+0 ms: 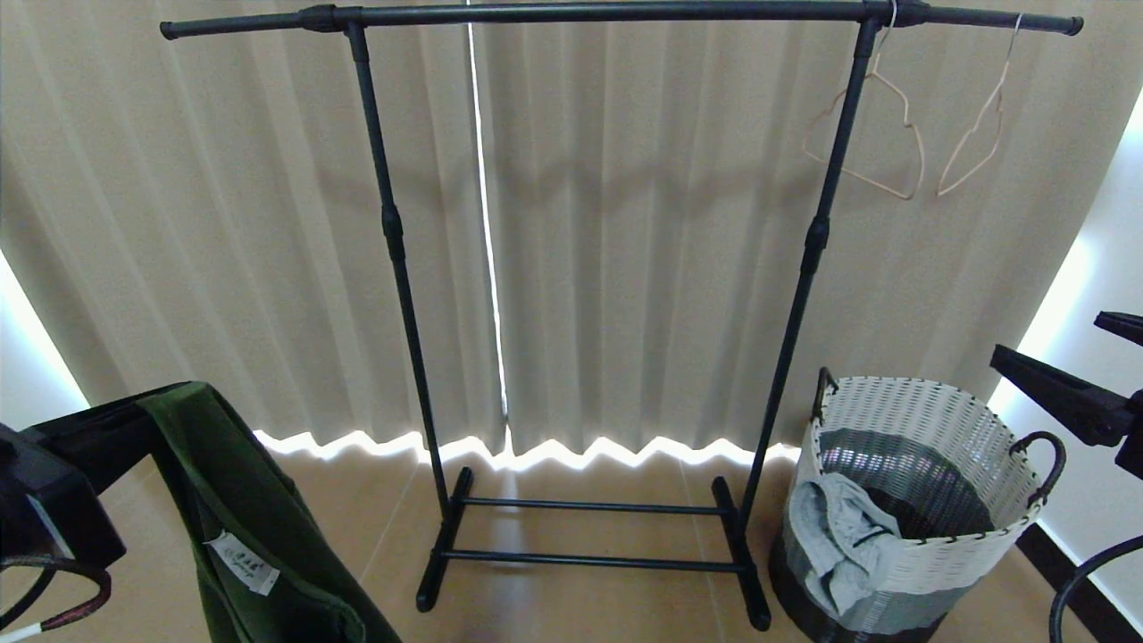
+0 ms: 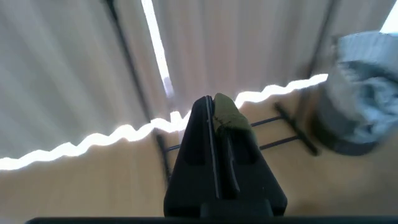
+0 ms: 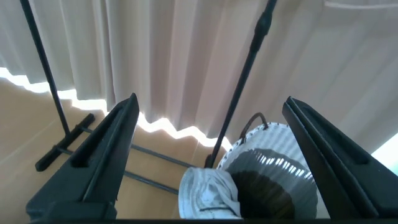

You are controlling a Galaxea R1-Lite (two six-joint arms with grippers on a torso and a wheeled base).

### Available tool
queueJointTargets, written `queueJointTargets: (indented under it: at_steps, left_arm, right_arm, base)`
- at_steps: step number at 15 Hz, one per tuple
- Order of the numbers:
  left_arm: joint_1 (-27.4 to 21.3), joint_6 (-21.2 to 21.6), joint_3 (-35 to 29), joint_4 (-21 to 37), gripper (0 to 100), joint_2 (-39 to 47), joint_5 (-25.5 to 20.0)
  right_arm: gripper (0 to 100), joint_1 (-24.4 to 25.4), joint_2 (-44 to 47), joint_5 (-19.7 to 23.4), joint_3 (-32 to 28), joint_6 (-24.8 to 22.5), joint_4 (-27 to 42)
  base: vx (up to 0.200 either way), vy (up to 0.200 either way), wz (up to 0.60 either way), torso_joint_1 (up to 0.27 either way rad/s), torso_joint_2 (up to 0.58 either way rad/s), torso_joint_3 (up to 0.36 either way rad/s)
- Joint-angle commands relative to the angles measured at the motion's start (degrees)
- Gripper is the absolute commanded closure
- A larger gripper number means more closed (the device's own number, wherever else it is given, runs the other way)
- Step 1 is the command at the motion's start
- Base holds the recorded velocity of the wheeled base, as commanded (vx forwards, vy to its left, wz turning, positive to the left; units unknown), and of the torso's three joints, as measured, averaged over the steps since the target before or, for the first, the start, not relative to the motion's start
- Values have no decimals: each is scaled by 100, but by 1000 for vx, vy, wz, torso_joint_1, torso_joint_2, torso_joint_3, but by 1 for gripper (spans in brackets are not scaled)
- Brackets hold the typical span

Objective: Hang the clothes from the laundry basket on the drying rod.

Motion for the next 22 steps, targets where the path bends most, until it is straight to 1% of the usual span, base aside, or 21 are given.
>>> queueJointTargets:
  at_steps: [1,4,6,11,22]
  left_arm:
    - [75,0,50,-1,100,-13,-19]
    - [189,35,243,-1,100,-57,-19]
    - [198,35,260,-1,100,-57,-19]
    - [233,26,269,8,100,-233,-19]
    - [233,88,401,8,100,-250,-19]
  right_arm:
    - [0,-52,-35,1,71,-4,-5]
    - [0,-219,-149,1,299,-4,-66]
    - [0,-219,-175,1,325,-4,-66]
    - [0,-316,-378,37,765,5,-119]
    - [0,-316,-360,45,809,23,-154]
  base:
    - [0,0,0,0,0,0]
    - [0,0,0,0,0,0]
    - [0,0,0,0,0,0]
    - [0,0,0,0,0,0]
    - [0,0,0,0,0,0]
